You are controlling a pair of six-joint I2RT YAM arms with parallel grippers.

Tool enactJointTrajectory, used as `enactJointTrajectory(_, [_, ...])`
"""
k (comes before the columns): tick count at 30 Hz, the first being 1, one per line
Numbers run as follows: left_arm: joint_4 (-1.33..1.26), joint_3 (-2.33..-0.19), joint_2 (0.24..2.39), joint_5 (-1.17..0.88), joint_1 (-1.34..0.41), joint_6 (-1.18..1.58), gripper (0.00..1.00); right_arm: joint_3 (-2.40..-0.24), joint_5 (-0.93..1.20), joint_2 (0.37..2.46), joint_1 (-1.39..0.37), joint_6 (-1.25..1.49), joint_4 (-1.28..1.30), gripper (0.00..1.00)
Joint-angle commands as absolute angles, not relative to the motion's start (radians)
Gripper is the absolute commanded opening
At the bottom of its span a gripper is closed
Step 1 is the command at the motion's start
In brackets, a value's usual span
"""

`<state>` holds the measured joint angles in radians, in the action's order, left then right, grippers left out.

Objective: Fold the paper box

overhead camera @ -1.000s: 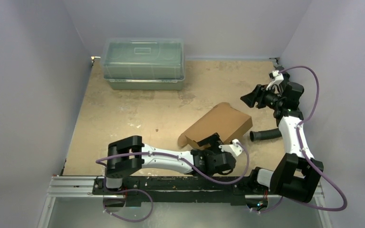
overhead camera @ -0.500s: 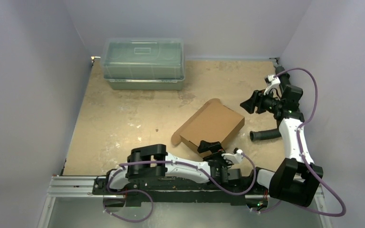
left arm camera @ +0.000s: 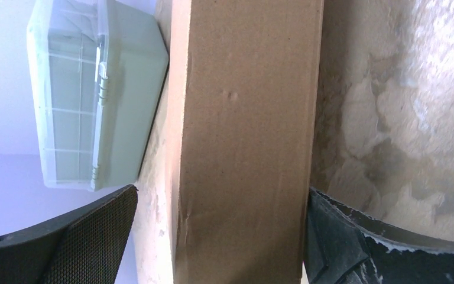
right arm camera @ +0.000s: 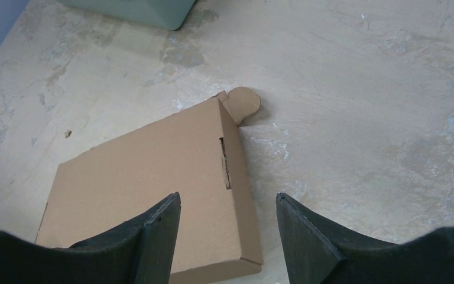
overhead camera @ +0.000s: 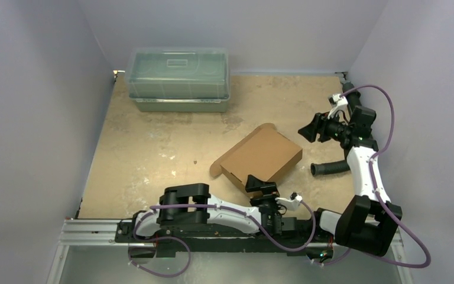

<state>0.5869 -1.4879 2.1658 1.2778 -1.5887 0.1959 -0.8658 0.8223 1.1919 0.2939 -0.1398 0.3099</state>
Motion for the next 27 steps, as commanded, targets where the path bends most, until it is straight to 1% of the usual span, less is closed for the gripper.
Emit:
enactJointTrajectory(1, [0.47, -1.431, 2.047, 1.301, -1.61, 0.1, 0.99, -0.886, 0.864, 1.205, 0.298, -0.173, 0.326, 0.63])
enactJointTrajectory(2, [0.464, -1.427, 2.044, 1.302, -1.611, 0.095, 0.99, -0.894, 0.878, 1.211, 0.296, -0.202, 0.353, 0.62])
enactJointTrajectory(5, [0.447, -1.411, 2.04, 1.291, -1.617, 0.081, 0.99, -0.959, 0.879, 1.218, 0.295, -0.425, 0.528, 0.59])
enactJointTrajectory(8, [0.443, -1.402, 2.039, 1.268, -1.617, 0.089, 0.99, -0.977, 0.866, 1.198, 0.294, -0.6, 0.671, 0.46])
enactJointTrajectory(12, [0.428, -1.395, 2.032, 1.255, -1.617, 0.088, 0.99, -0.983, 0.866, 1.168, 0.291, -0.786, 0.809, 0.2])
enactJointTrajectory(14, [0.417, -1.39, 2.03, 1.25, -1.616, 0.084, 0.99, -0.982, 0.842, 1.166, 0.278, -0.857, 0.858, 0.11])
enactJointTrajectory(17, [0.414, -1.392, 2.028, 1.246, -1.617, 0.087, 0.99, -0.971, 0.797, 1.196, 0.226, -0.929, 0.915, 0.0])
enactJointTrajectory(20, [0.412, -1.391, 2.023, 1.238, -1.617, 0.087, 0.99, -0.958, 0.764, 1.23, 0.155, -0.954, 0.941, 0.0])
enactJointTrajectory(27, [0.408, -1.392, 2.006, 1.18, -1.617, 0.113, 0.99, -0.959, 0.69, 1.312, 0.031, -0.85, 0.857, 0.0])
